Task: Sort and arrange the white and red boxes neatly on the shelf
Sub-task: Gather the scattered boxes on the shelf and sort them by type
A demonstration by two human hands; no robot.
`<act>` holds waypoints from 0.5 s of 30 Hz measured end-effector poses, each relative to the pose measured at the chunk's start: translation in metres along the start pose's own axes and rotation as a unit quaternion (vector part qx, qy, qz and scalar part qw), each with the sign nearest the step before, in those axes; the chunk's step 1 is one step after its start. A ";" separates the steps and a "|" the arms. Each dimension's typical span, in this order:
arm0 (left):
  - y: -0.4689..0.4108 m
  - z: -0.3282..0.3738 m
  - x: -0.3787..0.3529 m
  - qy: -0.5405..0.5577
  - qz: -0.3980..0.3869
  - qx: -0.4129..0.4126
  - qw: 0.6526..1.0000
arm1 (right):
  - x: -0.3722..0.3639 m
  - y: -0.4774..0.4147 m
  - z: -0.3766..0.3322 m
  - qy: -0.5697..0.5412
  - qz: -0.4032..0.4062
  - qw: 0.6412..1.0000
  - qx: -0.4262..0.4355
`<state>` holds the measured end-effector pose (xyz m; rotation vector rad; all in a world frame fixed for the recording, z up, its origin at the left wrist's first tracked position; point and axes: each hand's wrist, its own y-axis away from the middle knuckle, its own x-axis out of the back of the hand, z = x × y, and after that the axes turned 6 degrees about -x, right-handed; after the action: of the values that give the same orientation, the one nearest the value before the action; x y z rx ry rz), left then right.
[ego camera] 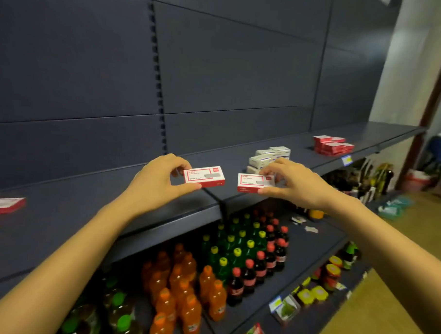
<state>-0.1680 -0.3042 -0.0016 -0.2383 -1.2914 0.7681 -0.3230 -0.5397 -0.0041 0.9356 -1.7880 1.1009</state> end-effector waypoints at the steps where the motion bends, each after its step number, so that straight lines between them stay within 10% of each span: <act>1: -0.010 0.009 -0.011 0.001 -0.001 -0.001 1.000 | 0.005 0.002 0.017 0.001 0.000 1.000 -0.003; 15: -0.139 0.097 -0.147 -0.008 0.012 0.005 1.000 | 0.062 0.003 0.196 0.013 0.014 0.999 -0.048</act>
<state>-0.2159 -0.5238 -0.0083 -0.2404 -1.3009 0.7993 -0.3996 -0.7307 -0.0046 0.8381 -1.8195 1.0313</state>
